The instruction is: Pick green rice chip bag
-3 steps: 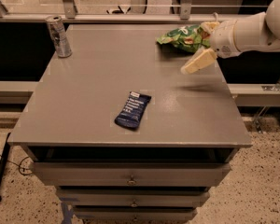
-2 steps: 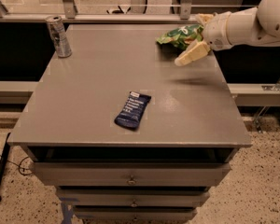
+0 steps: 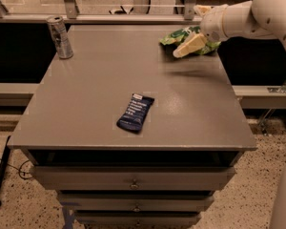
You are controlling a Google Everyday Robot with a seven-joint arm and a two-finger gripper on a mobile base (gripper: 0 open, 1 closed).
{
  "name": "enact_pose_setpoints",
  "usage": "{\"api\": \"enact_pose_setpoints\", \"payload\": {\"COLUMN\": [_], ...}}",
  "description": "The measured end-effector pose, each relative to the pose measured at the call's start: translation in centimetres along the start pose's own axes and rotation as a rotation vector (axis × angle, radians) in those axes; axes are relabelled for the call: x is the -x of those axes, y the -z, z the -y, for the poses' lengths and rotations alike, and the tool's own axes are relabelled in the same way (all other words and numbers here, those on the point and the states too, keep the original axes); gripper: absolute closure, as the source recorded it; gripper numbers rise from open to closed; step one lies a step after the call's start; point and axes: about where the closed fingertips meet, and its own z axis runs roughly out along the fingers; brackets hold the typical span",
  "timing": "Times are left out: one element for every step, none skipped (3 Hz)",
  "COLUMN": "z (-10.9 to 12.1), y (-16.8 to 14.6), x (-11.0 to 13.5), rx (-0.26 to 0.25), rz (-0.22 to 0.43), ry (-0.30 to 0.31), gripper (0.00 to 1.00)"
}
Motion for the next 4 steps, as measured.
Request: {"api": "enact_pose_setpoints", "payload": {"z": [0.5, 0.5, 0.4, 0.0], "y": [-2.2, -3.3, -3.3, -2.8], "x": [-1.7, -3.4, -4.1, -3.8], "rx": [0.013, 0.025, 0.036, 0.05], "rz": [-0.044, -0.083, -0.102, -0.104], "ry": [-0.002, -0.003, 0.0, 0.009], "gripper": [0.0, 0.15, 0.37, 0.61]}}
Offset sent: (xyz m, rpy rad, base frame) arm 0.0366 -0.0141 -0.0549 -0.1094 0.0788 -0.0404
